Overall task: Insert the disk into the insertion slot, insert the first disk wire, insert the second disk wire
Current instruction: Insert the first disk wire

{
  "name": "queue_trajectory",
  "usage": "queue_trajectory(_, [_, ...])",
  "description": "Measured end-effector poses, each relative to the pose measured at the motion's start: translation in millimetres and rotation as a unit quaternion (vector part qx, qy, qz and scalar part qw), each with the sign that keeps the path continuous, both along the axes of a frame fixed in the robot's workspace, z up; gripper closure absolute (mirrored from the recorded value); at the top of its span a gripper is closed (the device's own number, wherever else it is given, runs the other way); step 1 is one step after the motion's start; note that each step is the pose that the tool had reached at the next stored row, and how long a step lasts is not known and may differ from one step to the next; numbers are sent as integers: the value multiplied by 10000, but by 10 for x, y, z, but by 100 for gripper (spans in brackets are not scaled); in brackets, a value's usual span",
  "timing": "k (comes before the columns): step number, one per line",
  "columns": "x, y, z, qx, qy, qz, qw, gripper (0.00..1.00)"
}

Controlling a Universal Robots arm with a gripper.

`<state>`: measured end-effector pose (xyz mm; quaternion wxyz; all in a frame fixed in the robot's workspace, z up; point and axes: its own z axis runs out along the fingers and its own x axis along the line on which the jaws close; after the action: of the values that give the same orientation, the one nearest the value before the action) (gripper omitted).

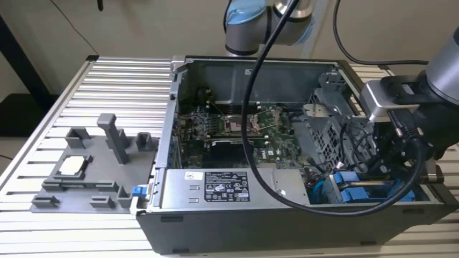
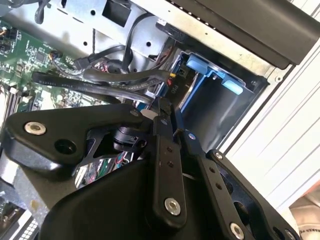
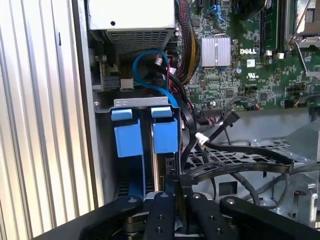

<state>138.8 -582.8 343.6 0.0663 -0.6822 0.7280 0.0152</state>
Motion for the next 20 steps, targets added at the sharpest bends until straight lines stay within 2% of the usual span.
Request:
queue_trajectory(12, [0, 0, -56, -9, 0, -10, 10000, 84])
queue_trajectory(15, [0, 0, -86, -2, 0, -11, 10000, 82])
queue_trajectory(16, [0, 0, -95, -3, 0, -11, 10000, 76])
queue_trajectory(20, [0, 0, -108, -7, 0, -12, 10000, 76])
